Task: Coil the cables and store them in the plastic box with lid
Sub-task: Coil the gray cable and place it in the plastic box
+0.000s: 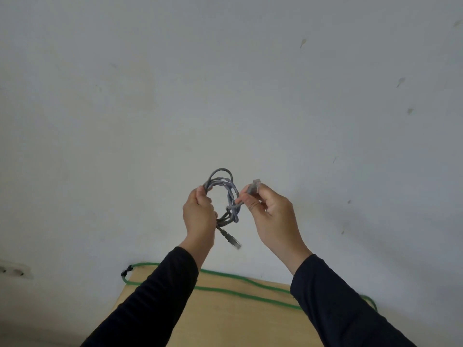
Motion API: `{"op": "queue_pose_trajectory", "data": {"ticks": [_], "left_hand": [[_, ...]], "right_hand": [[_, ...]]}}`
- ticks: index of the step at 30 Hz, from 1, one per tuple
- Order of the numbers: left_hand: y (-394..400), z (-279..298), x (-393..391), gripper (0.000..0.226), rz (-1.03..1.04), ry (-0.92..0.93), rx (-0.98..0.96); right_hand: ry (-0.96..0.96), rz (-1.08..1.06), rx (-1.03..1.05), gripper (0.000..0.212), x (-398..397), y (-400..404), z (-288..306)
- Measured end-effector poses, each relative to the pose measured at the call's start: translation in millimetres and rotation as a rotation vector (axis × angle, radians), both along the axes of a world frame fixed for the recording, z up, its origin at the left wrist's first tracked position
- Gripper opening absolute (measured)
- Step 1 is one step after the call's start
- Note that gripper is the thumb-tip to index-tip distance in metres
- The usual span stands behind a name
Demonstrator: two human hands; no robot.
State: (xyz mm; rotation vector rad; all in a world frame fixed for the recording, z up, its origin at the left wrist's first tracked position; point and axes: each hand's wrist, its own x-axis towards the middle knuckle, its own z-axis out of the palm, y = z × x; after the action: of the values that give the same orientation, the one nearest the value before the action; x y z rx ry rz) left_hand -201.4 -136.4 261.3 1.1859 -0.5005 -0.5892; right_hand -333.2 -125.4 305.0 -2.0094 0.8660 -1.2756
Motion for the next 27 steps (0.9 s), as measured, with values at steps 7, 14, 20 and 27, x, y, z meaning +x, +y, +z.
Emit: {"op": "queue_pose_trajectory", "data": {"ticks": [7,14,20,27], "left_hand": [[1,6,11,0.032,-0.003,-0.023,-0.046],[9,0,4,0.031,-0.208,-0.25,-0.098],[9,-8,-3,0.032,-0.214,-0.374,-0.075],[5,-6,-3,0.031,-0.18,-0.404,-0.099]], "right_hand": [[0.173,0.017,0.101,0.028,-8,-8,10],[0.281,-0.086,0.041,0.028,-11,-17,15],[0.44,-0.139,-0.054,0.024,-9,-24,16],[0.518,-0.256,-0.128,0.03,-9,-27,15]]}}
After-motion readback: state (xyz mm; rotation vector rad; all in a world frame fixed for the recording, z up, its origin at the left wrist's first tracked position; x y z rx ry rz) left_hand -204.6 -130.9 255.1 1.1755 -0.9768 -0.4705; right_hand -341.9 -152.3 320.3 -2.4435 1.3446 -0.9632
